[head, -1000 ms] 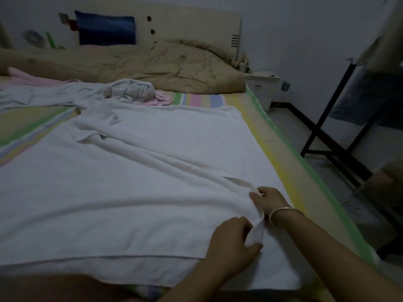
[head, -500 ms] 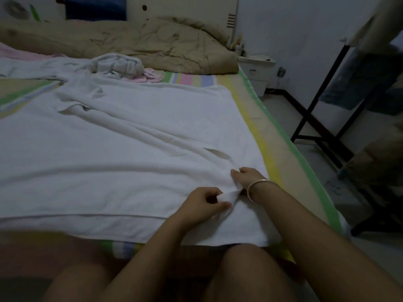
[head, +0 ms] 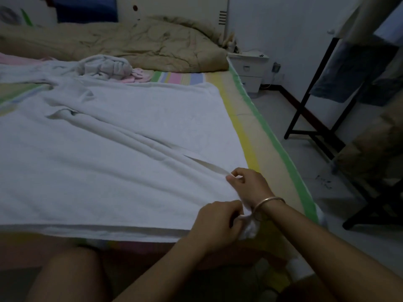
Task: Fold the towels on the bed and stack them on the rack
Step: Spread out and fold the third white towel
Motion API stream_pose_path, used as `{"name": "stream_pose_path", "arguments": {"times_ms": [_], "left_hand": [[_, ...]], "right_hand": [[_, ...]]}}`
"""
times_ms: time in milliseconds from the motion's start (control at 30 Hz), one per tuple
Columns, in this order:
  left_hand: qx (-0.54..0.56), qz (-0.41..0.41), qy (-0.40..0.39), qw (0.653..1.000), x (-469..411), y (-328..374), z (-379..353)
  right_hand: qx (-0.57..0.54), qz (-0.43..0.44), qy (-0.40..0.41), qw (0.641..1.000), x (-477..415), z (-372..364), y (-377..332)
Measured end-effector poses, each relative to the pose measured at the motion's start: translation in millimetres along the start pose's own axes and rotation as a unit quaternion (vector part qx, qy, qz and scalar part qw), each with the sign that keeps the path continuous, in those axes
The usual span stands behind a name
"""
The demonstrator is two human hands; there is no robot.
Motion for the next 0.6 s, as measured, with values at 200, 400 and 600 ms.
{"name": "stream_pose_path", "arguments": {"times_ms": [200, 400, 600], "left_hand": [[-0.043, -0.044, -0.008, 0.998, 4, 17, -16], [-0.006, -0.057, -0.005, 0.998, 20, 8, -14], [0.032, -0.041, 0.019, 0.998, 17, 11, -15]], "right_hand": [[0.032, 0.021, 0.032, 0.999, 11, 10, 14], [0.035, -0.014, 0.036, 0.999, 24, 16, 25], [0.072, 0.045, 0.063, 0.994, 46, 25, 16]]}}
Point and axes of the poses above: each hand's wrist, its own x-axis away from the middle knuckle, its own z-axis out of the back of the hand, y = z × x, the point moved 9 cm from there along -x, towards the middle knuckle, and after that the axes turned 6 degrees about y, right-handed, at the moved point
